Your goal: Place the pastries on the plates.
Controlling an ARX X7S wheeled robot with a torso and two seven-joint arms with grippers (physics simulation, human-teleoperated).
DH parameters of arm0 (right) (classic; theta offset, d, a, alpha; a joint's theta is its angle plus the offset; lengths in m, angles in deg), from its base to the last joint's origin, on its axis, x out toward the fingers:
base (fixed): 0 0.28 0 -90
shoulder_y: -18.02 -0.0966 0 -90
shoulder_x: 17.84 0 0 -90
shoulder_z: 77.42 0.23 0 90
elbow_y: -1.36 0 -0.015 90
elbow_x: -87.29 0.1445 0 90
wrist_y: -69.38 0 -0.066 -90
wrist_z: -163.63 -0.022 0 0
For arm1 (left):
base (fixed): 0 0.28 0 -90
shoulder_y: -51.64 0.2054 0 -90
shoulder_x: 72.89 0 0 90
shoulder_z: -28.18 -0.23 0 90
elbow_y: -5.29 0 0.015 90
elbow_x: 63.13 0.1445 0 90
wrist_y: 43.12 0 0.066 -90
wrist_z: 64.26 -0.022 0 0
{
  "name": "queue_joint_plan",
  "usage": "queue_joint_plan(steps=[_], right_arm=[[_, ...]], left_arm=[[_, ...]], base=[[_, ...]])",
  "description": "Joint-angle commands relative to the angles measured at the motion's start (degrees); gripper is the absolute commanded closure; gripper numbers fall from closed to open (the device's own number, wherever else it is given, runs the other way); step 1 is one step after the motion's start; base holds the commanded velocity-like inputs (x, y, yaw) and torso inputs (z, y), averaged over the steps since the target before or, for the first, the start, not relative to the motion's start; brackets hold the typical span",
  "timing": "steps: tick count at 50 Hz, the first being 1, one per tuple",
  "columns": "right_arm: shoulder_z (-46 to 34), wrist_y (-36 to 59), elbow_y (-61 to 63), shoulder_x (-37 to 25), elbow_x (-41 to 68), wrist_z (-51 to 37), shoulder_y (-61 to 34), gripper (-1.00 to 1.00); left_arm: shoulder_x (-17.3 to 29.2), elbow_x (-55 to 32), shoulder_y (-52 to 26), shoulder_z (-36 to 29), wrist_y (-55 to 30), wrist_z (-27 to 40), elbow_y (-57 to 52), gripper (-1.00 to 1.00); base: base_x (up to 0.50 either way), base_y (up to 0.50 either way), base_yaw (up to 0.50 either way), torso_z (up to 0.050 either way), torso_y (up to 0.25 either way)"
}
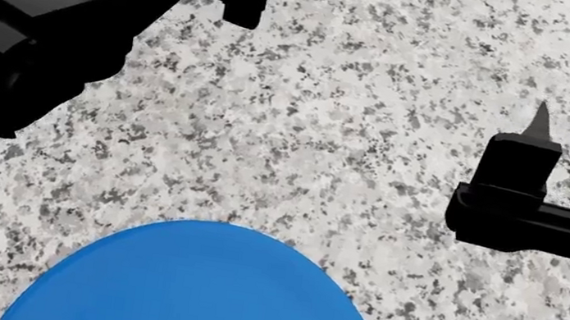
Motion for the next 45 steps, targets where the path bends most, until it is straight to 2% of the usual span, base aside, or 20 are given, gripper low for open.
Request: queue_joint_plan(steps=[1,11,24,45], right_arm=[[1.3,-0.1,0.9,0.5,-0.6,1.6,0.5,-1.0],[1.1,-1.4,1.3,0.2,-1.1,1.5,1.7,-1.0],[1.3,-1.9,1.4,0.3,-1.1,1.2,2.2,-1.0],[1.2,-3.2,2.1,-0.4,-1.3,1.4,3.6,-1.0]], left_arm=[[-1.4,-0.7,-0.2,1.5,2.4,-1.3,0.7,-1.0],[-1.4,0.6,-1.0,1.7,2.3,-1.8,0.3,-1.0],[-1.4,1.2,-1.3,1.8,2.4,-1.7,0.2,-1.0],[-1.4,2.8,-1.3,2.0,3.2,-1.0,0.7,-1.0]], base=[[0.0,0.0,0.0,0.0,0.0],[0.0,0.0,0.0,0.001,-0.009],[0.0,0.0,0.0,0.026,-0.222],[0.0,0.0,0.0,0.0,0.0]])
